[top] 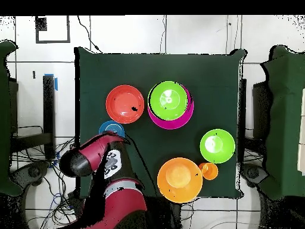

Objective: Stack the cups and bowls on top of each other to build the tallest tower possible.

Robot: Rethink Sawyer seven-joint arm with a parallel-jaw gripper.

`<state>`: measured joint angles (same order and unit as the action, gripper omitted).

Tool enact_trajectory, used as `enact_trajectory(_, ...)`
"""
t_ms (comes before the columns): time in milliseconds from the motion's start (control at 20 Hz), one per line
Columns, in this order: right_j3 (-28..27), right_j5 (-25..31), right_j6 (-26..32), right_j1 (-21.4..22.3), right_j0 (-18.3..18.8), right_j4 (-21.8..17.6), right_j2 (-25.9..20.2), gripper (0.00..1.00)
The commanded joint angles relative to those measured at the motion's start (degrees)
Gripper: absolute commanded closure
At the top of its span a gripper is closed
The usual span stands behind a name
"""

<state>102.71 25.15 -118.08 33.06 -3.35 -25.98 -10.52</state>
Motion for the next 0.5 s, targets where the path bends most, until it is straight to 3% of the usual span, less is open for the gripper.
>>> enact_trajectory(50, -5.0, -2.2, 2.1, -2.4, 1.7, -2.2, -4.8, 0.0)
enact_trajectory(500, -5.8, -1.7, 2.5, -2.6, 2.0, -2.3, -5.0, 0.0)
